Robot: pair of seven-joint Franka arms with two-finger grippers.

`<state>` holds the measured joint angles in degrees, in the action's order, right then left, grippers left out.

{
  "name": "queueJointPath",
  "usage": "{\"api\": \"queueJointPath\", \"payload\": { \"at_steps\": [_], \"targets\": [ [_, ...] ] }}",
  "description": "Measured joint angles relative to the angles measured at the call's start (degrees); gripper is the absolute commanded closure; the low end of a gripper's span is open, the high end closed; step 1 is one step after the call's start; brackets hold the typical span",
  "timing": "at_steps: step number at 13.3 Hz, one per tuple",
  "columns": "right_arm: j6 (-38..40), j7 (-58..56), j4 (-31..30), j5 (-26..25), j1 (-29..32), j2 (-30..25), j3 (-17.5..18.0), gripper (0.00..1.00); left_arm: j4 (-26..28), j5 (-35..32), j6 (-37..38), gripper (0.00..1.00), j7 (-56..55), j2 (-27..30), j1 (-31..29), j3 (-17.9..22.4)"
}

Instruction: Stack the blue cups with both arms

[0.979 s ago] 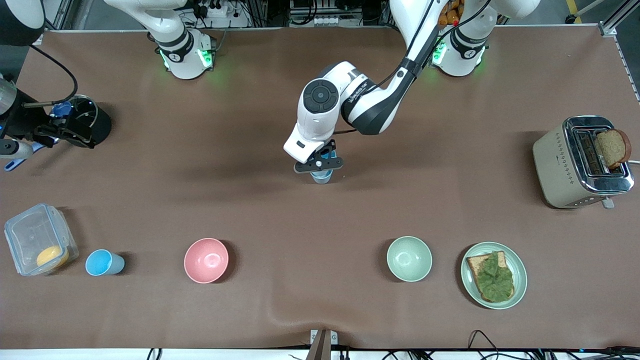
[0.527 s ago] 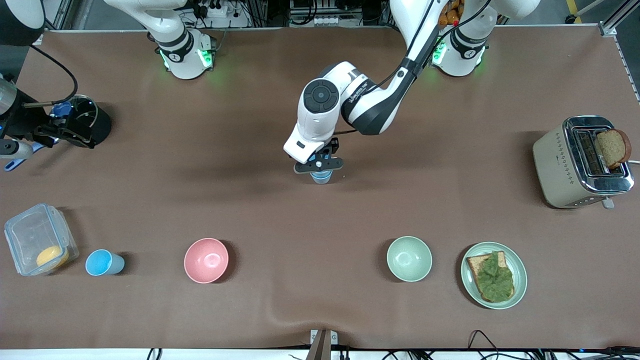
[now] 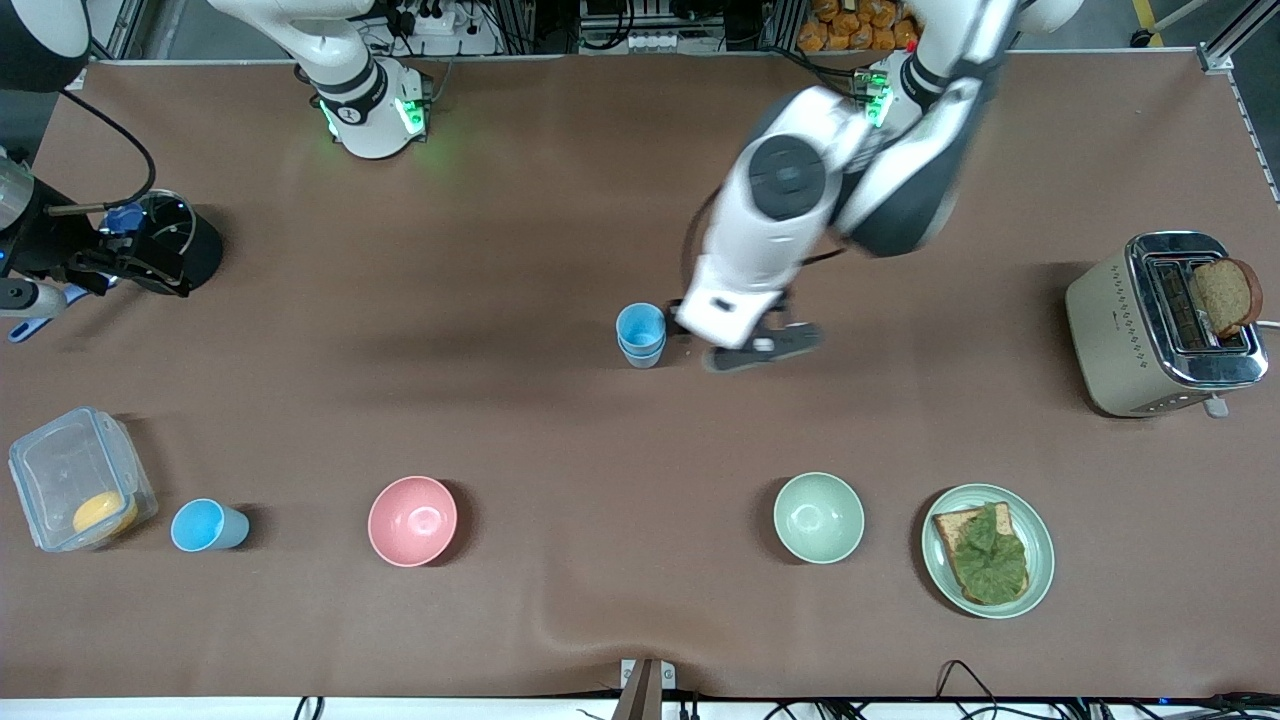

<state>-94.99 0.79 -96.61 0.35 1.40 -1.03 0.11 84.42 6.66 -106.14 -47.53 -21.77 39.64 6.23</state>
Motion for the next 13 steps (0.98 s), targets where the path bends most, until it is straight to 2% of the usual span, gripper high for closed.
{"api": "queueJointPath", "payload": {
  "at_steps": [3,7,13],
  "targets": [
    [0.0,0.0,0.0,0.0,0.0,0.0,-0.02,0.0,5.24,-1.01,3.27,0.0,10.12,8.02,-6.5,0.04],
    [0.01,0.0,0.0,0.0,0.0,0.0,0.01,0.0,10.6,-2.3,7.35,0.0,26.53,17.61,-18.45,-0.07],
    [0.13,0.0,0.0,0.0,0.0,0.0,0.03,0.0,14.82,-7.5,10.92,0.0,38.59,26.54,-29.09,-3.73]
  ]
}}
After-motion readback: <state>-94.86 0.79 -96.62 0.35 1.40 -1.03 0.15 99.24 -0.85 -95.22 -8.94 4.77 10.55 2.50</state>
